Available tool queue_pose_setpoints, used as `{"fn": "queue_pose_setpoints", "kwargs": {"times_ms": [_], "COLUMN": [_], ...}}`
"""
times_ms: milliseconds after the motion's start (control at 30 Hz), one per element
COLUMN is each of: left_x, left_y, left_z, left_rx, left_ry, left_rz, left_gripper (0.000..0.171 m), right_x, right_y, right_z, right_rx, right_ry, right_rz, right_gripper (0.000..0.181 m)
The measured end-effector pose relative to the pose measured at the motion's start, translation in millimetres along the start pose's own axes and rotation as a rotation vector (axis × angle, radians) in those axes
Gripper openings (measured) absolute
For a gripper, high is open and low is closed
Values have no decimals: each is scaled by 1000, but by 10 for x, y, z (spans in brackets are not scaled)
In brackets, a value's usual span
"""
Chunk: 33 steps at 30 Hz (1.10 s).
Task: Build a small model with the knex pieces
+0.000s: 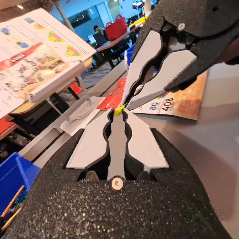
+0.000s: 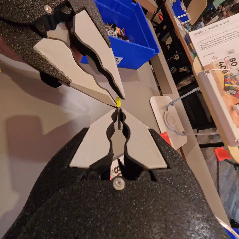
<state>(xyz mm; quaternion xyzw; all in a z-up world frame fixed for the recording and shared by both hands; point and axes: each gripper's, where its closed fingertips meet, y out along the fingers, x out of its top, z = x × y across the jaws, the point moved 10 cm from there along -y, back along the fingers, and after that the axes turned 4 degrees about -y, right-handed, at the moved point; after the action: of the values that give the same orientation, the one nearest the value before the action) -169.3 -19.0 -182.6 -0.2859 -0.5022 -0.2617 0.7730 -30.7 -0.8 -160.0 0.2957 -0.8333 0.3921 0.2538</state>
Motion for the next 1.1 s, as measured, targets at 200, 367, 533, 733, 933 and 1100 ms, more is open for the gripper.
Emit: {"fn": "queue_pose_setpoints", "kwargs": {"times_ms": [200, 367, 533, 733, 933, 1100], "left_x": [98, 110, 104, 90, 89, 89], "left_y": [-4, -4, 32, 58, 65, 102], "left_z": [183, 104, 60, 15, 35, 2], "left_rx": [145, 113, 26, -51, -85, -123], "left_ry": [1, -66, -133, -145, -157, -120], "left_rz": [-83, -105, -139, -156, -167, -153], "left_gripper": [11, 18, 35, 15, 28, 26], "right_x": [133, -7, -105, -111, -169, -229], "right_y": [93, 16, -55, -48, -131, -222], "right_z": [-147, -109, -77, -28, -85, -82], "right_rx": [-157, -120, -90, -74, -106, 7], "right_ry": [12, 32, 0, -43, -30, 2], "right_rz": [-106, -198, -170, -175, -168, -228], "right_gripper": [3, 3, 3, 3, 3, 2]}}
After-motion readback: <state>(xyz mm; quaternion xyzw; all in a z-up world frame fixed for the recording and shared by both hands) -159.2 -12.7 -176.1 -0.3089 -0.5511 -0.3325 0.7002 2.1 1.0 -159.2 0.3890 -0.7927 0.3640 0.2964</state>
